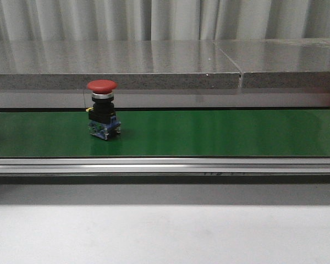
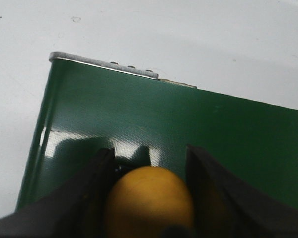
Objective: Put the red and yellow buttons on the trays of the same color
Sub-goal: 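Set the yellow button on the green belt and open the left gripper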
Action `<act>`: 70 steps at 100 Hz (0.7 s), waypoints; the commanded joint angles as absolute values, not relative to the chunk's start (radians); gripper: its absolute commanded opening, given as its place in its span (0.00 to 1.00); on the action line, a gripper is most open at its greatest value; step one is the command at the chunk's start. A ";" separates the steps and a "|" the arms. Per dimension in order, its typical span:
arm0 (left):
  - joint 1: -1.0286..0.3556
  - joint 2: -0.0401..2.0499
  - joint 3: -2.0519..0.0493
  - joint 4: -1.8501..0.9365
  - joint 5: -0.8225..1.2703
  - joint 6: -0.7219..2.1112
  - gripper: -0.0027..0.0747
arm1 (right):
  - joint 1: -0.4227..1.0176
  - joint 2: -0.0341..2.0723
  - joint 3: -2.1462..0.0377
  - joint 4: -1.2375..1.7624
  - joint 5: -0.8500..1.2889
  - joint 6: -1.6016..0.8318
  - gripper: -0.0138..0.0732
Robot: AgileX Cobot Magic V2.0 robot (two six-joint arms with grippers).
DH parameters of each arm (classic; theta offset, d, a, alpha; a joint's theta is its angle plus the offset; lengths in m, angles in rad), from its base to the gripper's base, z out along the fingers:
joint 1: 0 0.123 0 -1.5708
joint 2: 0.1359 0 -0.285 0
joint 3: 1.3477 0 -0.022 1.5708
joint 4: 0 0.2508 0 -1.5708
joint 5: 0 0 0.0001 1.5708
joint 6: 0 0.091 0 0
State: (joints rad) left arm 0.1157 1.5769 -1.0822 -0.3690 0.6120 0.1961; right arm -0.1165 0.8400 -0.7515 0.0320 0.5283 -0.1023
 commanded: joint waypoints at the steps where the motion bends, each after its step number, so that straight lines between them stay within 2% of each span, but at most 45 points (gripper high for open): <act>1: 0.109 1.532 -1.104 -0.394 0.570 0.199 0.60 | -0.113 0.830 -0.779 0.030 0.465 -0.113 0.08; 8: 0.109 1.532 -1.104 -0.398 0.563 0.199 0.75 | -0.113 0.830 -0.779 0.030 0.465 -0.113 0.08; 16: 0.109 1.530 -1.111 -0.411 0.545 0.199 0.82 | -0.113 0.830 -0.779 0.030 0.465 -0.113 0.08; 46: 0.105 1.516 -1.238 -0.413 0.563 0.199 0.82 | -0.113 0.830 -0.779 0.030 0.465 -0.113 0.08; 70: 0.037 1.389 -1.244 -0.415 0.554 0.226 0.82 | -0.113 0.830 -0.779 0.030 0.465 -0.113 0.08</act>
State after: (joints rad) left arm 0.0664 1.4797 -1.2157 -0.3865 0.6002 0.2208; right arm -0.1165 0.8400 -0.7515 0.0320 0.5283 -0.1023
